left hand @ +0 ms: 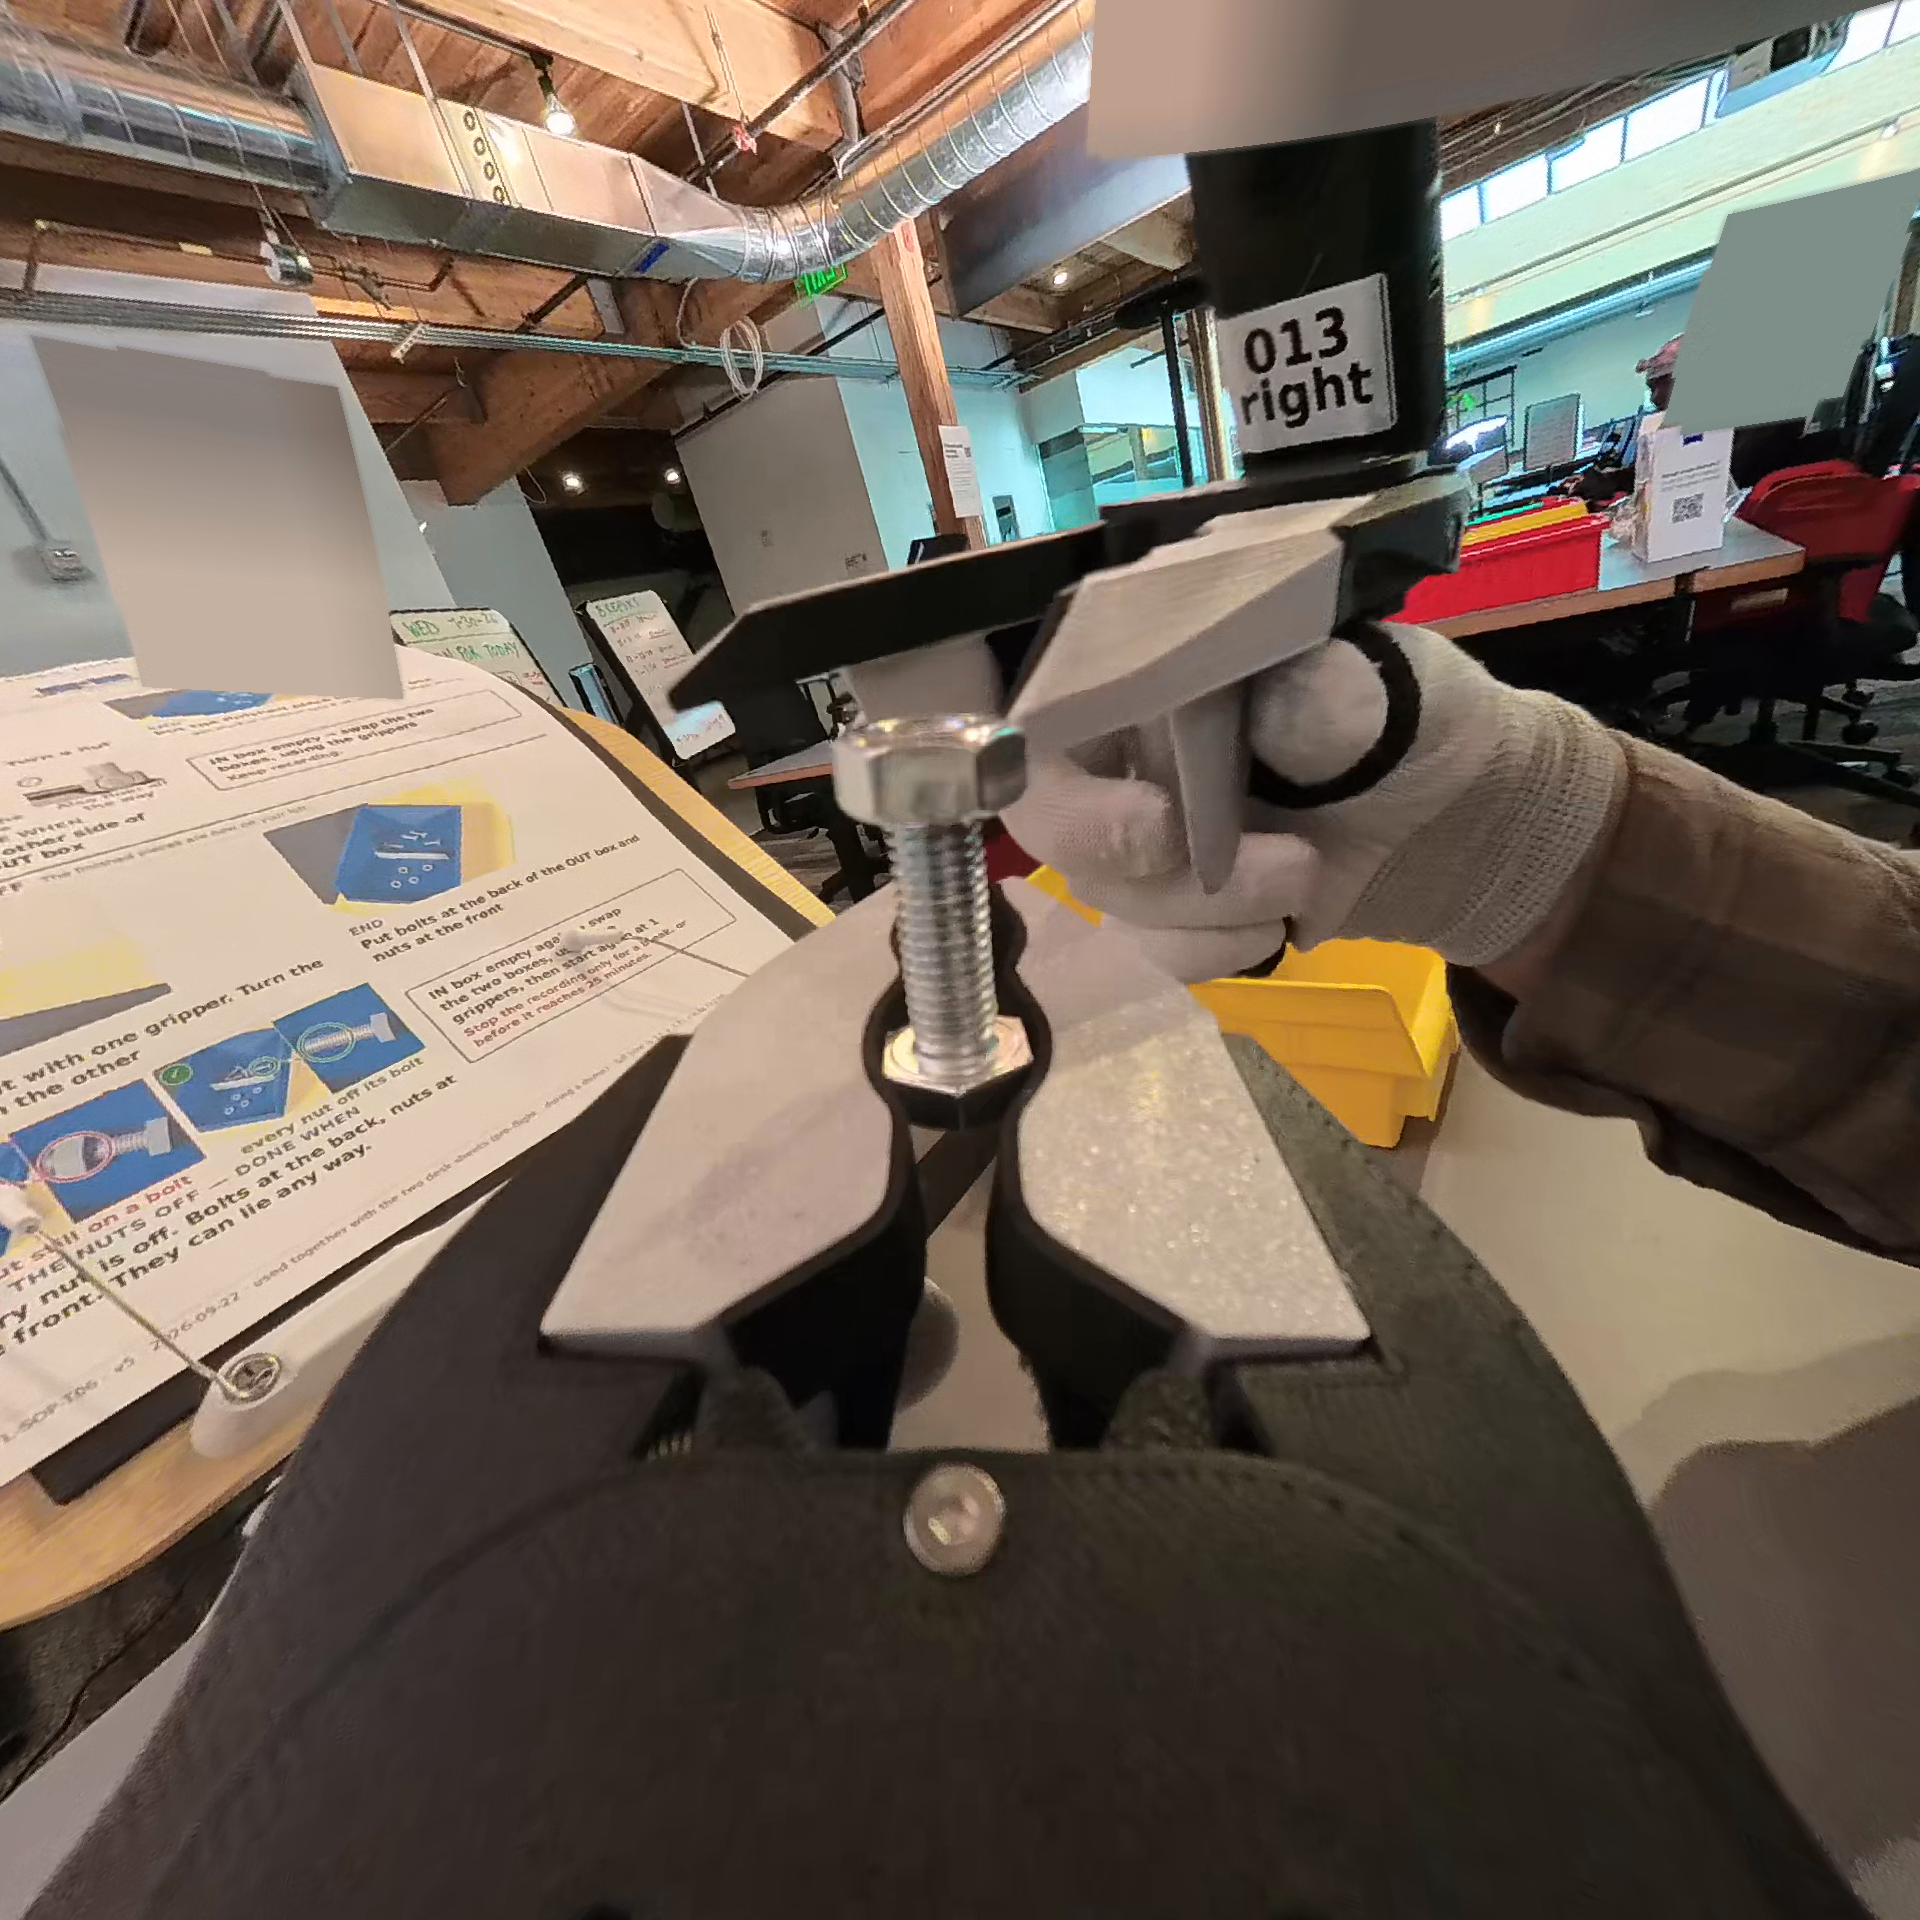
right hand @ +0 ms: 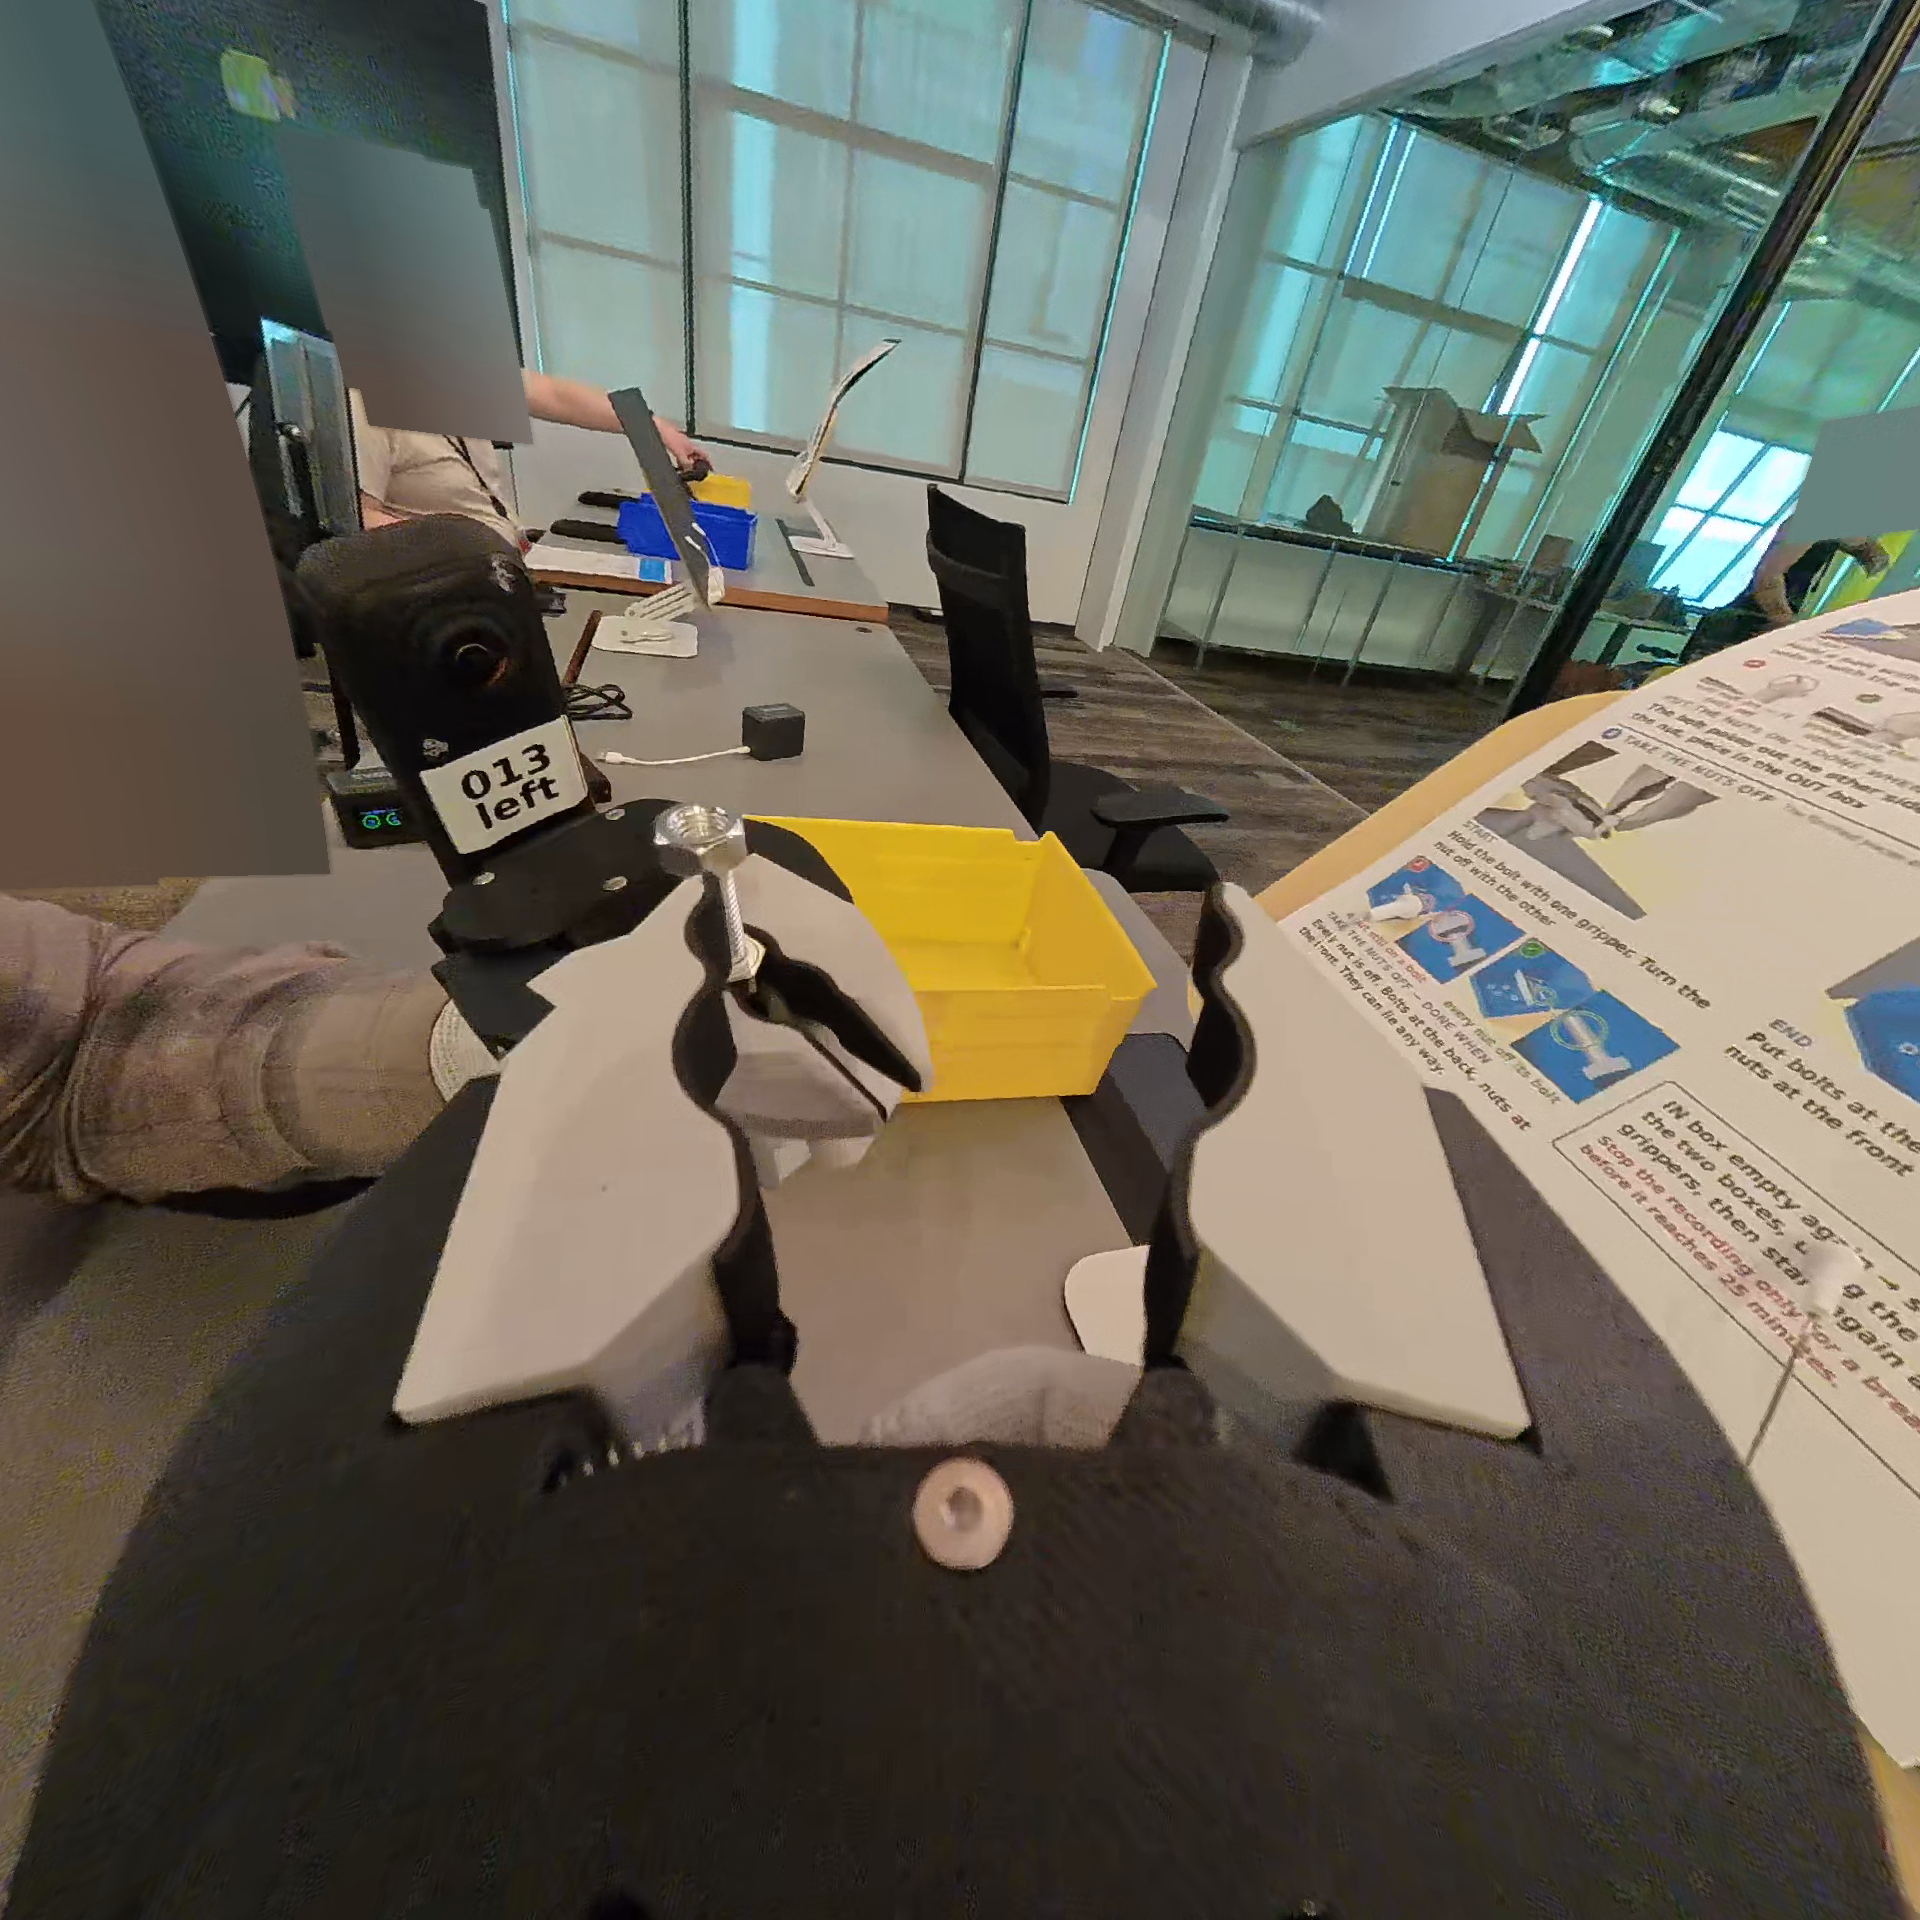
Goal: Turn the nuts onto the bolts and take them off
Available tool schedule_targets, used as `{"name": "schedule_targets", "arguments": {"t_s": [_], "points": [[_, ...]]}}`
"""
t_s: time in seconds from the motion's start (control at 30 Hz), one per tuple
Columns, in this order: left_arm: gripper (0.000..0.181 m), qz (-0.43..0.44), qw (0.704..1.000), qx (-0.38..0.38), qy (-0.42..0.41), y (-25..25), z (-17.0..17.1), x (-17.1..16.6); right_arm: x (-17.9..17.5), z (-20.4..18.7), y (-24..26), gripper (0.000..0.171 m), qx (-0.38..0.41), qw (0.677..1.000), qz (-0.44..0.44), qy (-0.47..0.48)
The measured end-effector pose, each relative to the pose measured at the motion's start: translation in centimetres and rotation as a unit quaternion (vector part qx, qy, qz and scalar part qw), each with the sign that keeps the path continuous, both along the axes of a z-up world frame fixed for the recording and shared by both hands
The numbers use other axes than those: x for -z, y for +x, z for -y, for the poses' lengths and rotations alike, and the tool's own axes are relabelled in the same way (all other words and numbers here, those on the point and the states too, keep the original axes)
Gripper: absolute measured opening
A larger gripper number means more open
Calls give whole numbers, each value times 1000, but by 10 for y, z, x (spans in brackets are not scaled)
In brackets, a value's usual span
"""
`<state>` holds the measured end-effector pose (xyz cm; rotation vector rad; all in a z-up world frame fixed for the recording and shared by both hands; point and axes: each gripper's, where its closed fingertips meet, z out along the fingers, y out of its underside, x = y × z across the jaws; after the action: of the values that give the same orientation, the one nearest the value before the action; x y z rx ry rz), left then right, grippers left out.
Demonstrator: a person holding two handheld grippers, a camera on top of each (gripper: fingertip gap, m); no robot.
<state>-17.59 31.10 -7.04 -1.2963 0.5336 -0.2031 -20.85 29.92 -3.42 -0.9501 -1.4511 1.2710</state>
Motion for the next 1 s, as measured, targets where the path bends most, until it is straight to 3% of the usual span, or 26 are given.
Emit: {"name": "schedule_targets", "arguments": {"t_s": [0.17, 0.27, 0.37, 0.67, 0.83, 0.9, 1.0], "points": [[9, -6, 1000, -20, -9, -6, -6, 5, -2, 10, 5, 87, -10, 1000, 5, 22], [9, -51, 995, -84, -10, -20, -15, 13, 9, 19, 1, 70, -4, 998, 39, 57], [9, -134, 977, -165, -2, -35, -26, 26, 13, 21, -1, 41, 3, 996, 69, 60], [9, -243, 926, -288, 28, -59, -37, 40, 53, 14, -13, 28, 24, 982, 184, 34], [9, -251, 928, -274, 21, -57, -38, 43, 55, 14, -14, 17, 19, 982, 180, 60], [9, -256, 940, -226, -9, -49, -37, 48, 56, 13, -12, 16, 14, 980, 179, 85], [10, -243, 963, -95, -68, -25, -24, 58, 56, 20, -4, 16, -18, 978, 179, 107]]}}
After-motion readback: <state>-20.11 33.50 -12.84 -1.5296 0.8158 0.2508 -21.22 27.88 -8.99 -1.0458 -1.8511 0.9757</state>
